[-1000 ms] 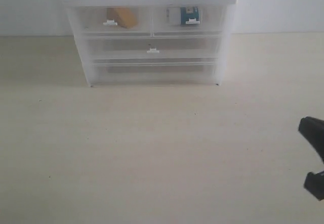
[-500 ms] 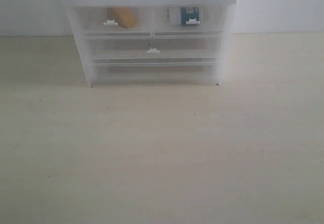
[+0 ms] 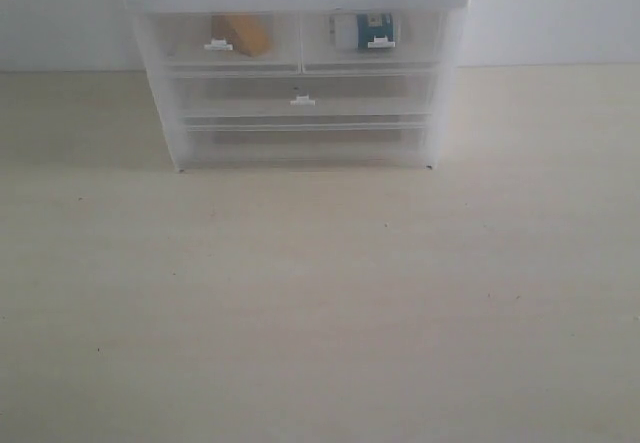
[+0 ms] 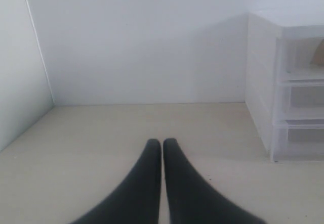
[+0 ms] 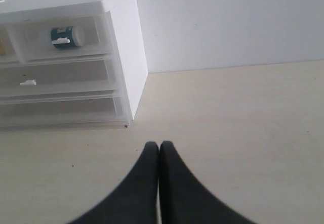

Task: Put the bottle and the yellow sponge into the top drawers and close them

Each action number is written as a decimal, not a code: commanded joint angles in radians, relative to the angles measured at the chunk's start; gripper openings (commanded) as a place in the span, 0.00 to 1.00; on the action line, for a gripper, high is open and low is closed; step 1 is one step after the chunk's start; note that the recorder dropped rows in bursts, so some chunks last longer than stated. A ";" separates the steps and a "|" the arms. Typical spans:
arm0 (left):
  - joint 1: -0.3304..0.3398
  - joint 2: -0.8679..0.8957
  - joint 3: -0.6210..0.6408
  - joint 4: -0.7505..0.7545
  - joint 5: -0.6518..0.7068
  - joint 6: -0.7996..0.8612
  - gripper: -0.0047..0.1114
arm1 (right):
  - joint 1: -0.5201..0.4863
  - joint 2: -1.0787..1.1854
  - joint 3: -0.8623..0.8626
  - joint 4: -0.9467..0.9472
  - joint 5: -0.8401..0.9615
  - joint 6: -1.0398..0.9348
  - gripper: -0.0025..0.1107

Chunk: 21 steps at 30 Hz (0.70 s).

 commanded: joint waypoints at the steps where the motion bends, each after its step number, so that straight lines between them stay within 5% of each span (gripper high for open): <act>1: 0.002 -0.003 -0.003 -0.007 0.000 -0.009 0.07 | 0.005 -0.007 -0.001 0.002 -0.002 0.003 0.02; 21: -0.007 -0.003 -0.003 -0.007 -0.028 0.006 0.07 | 0.005 -0.007 -0.001 0.002 -0.006 0.003 0.02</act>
